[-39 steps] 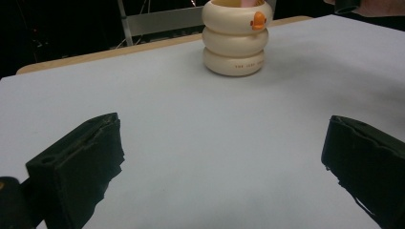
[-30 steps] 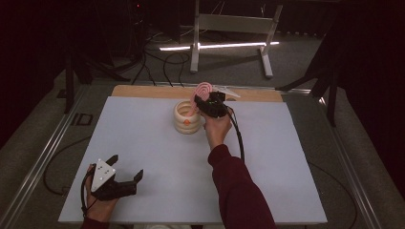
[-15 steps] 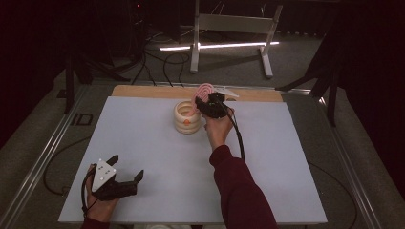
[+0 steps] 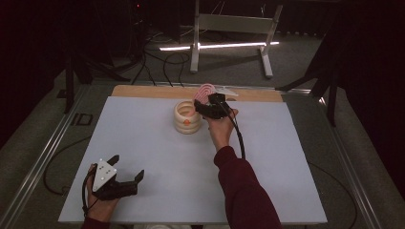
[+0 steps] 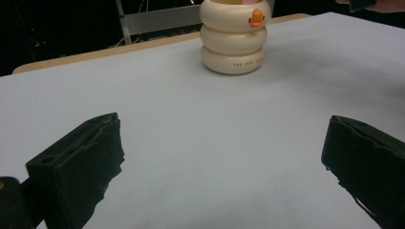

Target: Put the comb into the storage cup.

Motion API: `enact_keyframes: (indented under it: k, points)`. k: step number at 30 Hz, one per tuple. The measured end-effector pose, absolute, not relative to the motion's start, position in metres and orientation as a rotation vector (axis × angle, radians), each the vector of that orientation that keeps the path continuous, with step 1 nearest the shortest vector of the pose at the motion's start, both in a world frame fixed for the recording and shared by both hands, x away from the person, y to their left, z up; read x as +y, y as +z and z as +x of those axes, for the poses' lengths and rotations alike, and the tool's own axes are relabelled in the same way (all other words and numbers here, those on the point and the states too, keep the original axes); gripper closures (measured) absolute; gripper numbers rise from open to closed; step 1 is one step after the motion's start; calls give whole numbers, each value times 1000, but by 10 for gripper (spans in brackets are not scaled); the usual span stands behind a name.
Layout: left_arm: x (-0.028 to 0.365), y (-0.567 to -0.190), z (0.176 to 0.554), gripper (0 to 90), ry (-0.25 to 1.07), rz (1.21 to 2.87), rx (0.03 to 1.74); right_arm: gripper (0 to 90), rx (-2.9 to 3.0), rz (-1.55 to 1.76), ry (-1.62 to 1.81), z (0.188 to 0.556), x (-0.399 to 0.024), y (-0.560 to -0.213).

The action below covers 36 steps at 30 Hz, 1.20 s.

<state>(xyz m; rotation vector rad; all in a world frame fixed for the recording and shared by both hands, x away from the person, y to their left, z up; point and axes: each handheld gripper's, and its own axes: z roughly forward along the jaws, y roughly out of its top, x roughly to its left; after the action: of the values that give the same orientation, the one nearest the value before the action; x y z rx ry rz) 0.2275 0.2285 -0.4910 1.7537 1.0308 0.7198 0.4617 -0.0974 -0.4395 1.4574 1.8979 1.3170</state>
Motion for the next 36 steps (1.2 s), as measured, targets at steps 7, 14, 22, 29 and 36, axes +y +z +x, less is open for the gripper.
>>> enact_keyframes:
  k: [7, 14, 22, 29, 36]
  points:
    - [228, -491, 228, 11, 722, 1755, 1032, 121, 1911, 1468, 1308, 459, -104, -436]
    - [228, -491, 228, 12, 721, 1753, 1033, 90, 1938, 1426, 1293, 454, -109, -432]
    - [226, -491, 229, 11, 721, 1757, 1028, 89, 1973, 1360, 1264, 443, -121, -426]
    - [226, -491, 229, 11, 721, 1757, 1029, 90, 2013, 1303, 1208, 435, -132, -422]
    - [225, -492, 229, 11, 720, 1761, 1027, 90, 2023, 1251, 1164, 425, -142, -418]
